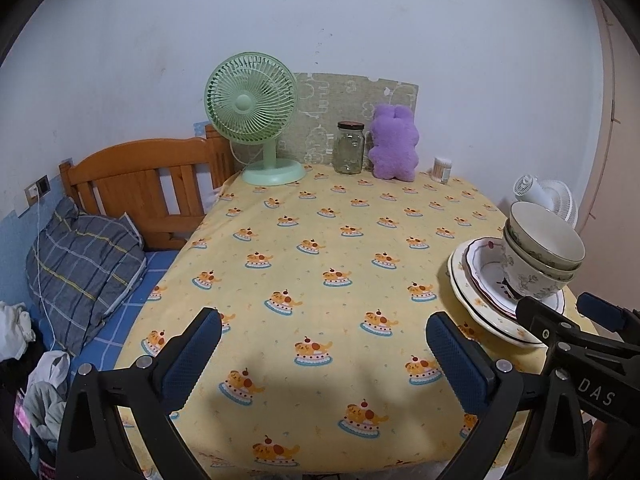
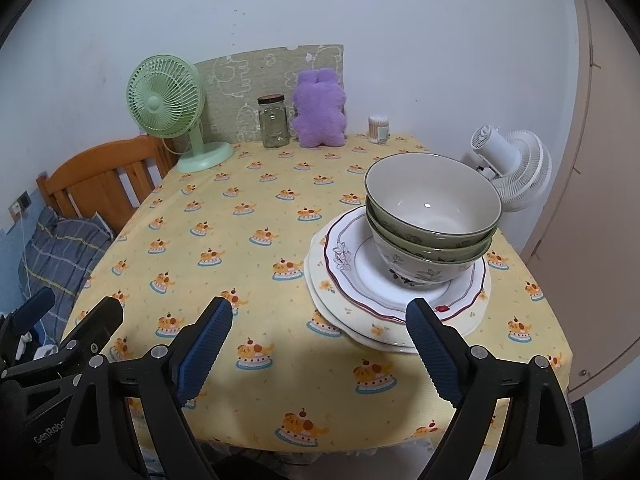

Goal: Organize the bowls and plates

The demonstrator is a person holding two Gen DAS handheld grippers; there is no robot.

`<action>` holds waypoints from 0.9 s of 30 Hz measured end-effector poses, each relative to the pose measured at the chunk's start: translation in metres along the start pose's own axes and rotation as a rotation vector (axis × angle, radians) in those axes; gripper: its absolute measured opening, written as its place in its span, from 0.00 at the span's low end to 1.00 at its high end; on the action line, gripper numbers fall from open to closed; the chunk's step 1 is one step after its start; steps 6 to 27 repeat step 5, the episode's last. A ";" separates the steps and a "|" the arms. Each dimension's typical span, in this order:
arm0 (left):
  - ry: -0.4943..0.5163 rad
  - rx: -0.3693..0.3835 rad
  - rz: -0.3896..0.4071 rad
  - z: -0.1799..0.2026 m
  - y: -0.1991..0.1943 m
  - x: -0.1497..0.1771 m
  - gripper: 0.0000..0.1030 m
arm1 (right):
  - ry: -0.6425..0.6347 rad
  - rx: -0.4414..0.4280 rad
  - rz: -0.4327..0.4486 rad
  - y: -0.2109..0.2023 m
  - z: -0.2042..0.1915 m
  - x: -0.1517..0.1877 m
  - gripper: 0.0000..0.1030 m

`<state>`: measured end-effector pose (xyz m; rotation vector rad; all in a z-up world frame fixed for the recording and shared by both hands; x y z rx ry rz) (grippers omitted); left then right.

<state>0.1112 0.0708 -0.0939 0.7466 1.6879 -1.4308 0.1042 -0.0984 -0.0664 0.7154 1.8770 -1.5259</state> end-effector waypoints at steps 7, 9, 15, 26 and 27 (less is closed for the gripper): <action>-0.003 0.002 0.002 -0.001 -0.001 0.002 1.00 | -0.004 -0.001 0.000 -0.001 -0.002 0.000 0.88; -0.003 0.002 0.002 -0.001 -0.001 0.002 1.00 | -0.004 -0.001 0.000 -0.001 -0.002 0.000 0.88; -0.003 0.002 0.002 -0.001 -0.001 0.002 1.00 | -0.004 -0.001 0.000 -0.001 -0.002 0.000 0.88; -0.003 0.002 0.002 -0.001 -0.001 0.002 1.00 | -0.004 -0.001 0.000 -0.001 -0.002 0.000 0.88; -0.003 0.002 0.002 -0.001 -0.001 0.002 1.00 | -0.004 -0.001 0.000 -0.001 -0.002 0.000 0.88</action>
Point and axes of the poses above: each gripper's, at about its wrist camera, not at the fingertips, and y roughly the way its jaws point, z to its right, x to its underside, the point moved 10 cm from there along y, roughly the way its jaws point, and after that the axes turned 11 degrees about -x, right-handed, at the moved point
